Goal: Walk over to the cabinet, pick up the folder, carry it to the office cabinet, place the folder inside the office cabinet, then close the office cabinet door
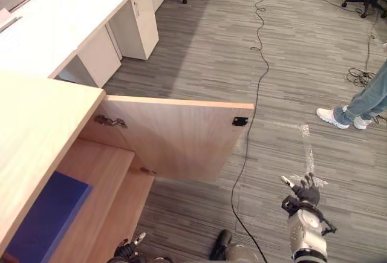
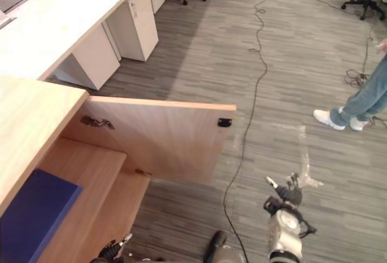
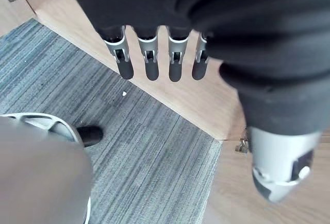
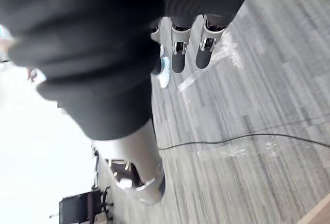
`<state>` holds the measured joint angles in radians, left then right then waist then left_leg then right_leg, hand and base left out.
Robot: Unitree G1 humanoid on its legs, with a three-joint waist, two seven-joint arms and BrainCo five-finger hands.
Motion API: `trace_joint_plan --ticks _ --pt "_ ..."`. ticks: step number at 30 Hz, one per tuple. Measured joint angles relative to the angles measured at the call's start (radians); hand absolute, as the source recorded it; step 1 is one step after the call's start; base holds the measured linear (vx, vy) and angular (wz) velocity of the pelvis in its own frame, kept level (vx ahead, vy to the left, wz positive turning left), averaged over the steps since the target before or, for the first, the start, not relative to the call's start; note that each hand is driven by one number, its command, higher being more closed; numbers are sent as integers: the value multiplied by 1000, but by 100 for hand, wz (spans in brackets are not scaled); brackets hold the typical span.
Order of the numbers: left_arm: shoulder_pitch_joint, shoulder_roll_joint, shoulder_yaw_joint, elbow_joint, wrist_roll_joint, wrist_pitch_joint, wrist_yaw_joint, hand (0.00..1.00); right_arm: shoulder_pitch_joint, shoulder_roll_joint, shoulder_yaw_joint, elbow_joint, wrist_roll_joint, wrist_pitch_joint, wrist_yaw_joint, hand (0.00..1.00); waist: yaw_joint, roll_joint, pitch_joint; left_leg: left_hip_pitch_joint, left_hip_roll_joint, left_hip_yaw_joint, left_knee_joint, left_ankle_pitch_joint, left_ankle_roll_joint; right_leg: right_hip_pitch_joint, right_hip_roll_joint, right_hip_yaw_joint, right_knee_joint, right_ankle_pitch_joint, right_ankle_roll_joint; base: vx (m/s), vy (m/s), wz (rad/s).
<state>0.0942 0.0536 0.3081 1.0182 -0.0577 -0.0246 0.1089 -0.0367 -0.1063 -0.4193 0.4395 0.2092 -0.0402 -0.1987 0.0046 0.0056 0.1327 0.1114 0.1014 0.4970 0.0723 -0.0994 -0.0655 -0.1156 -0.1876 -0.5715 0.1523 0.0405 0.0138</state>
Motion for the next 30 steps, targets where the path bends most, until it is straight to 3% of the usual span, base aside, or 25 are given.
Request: trace_joint_plan --ticks 7,13,25,28,30 --pt "11 15 -67 -32 -13 -4 -8 0 -161 -140 148 -4 5 -2 53 0 16 -7 -6 -6 -14 -61 -15 0 1 55 10 -32 -102 54 15 -14 11 19" --pt "25 32 -97 -36 -13 -5 -19 0 -356 -250 349 109 7 -13 108 0 41 -6 -6 -8 -14 -108 -16 9 4 99 21 -74 -154 78 13 -55 -43 18" --pt "106 45 -105 -27 0 -5 -31 0 -484 -374 639 191 8 0 235 0 47 -7 -5 -22 -7 -146 -44 36 3 114 57 -89 -235 132 -9 -104 -56 4" --pt "106 49 -105 -27 16 -5 -48 0 -511 -470 821 184 3 0 299 0 39 -9 -4 -19 4 -151 -52 47 -6 114 70 -86 -236 130 -10 -120 -69 -2" --pt "104 53 -105 -22 28 -5 -62 0 -533 -593 1022 102 -10 6 348 0 33 -12 -4 -19 16 -148 -49 48 -8 113 82 -80 -236 127 -15 -81 -55 -7"
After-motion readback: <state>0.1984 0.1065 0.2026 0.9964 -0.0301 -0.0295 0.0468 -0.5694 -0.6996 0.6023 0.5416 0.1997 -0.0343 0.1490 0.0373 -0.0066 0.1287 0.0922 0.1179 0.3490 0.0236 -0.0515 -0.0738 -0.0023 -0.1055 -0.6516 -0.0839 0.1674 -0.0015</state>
